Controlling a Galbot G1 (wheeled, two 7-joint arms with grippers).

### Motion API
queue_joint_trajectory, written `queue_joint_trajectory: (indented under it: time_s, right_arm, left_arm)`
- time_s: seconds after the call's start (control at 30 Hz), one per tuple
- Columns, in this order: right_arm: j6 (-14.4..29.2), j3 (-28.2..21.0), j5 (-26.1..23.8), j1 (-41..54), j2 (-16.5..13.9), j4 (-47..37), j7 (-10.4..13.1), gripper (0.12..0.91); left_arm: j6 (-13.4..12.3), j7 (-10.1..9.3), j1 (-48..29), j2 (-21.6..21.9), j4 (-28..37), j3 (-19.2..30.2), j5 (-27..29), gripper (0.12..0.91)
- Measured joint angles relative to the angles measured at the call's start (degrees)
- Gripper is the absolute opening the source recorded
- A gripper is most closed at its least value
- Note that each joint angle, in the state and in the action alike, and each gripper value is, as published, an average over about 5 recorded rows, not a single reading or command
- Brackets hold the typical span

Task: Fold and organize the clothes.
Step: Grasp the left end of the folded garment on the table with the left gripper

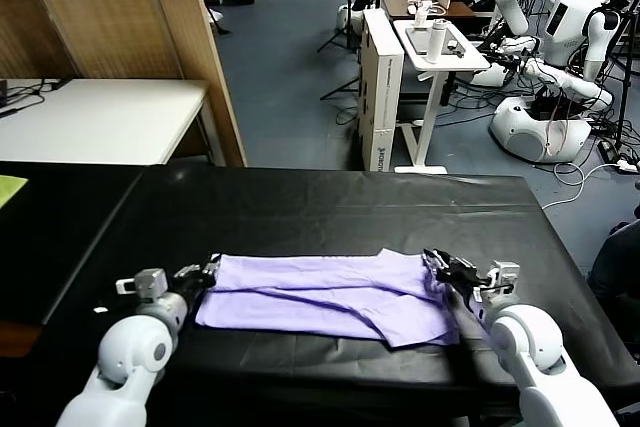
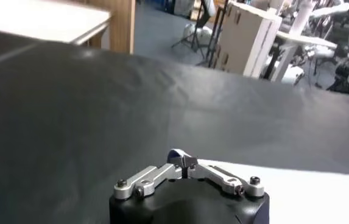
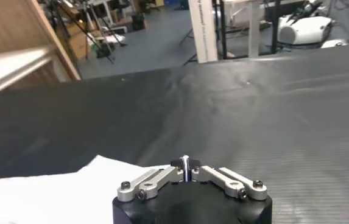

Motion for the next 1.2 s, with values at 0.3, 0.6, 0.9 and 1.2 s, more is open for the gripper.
queue_joint_trajectory:
  time_s: [0.3,0.6,0.9,1.2]
  right_arm:
    - [-0.03,3.95,3.18,-3.75,-4.18,6.04,0.05,0.906]
    - [0.11,8.23,4.17,-8.23,-6.08,9.37,-0.28,0.907]
    - [0.03,8.91,3.79,-8.97,-5.91,9.76,-0.08,0.907]
    - [-0.08,9.14,3.66,-8.98,-5.94,9.48,-0.06,0.907]
  left_arm:
    - [6.14,-2.65,4.40,5.78,-5.53,-4.36,-13.13,0.899]
    - [6.48,3.97,6.15,11.50,-3.95,-9.05,-28.42,0.907]
    - [6.46,7.23,5.68,11.85,0.44,-8.65,-29.34,0.907]
    - [6.31,8.62,5.63,10.64,2.53,-7.75,-28.69,0.907]
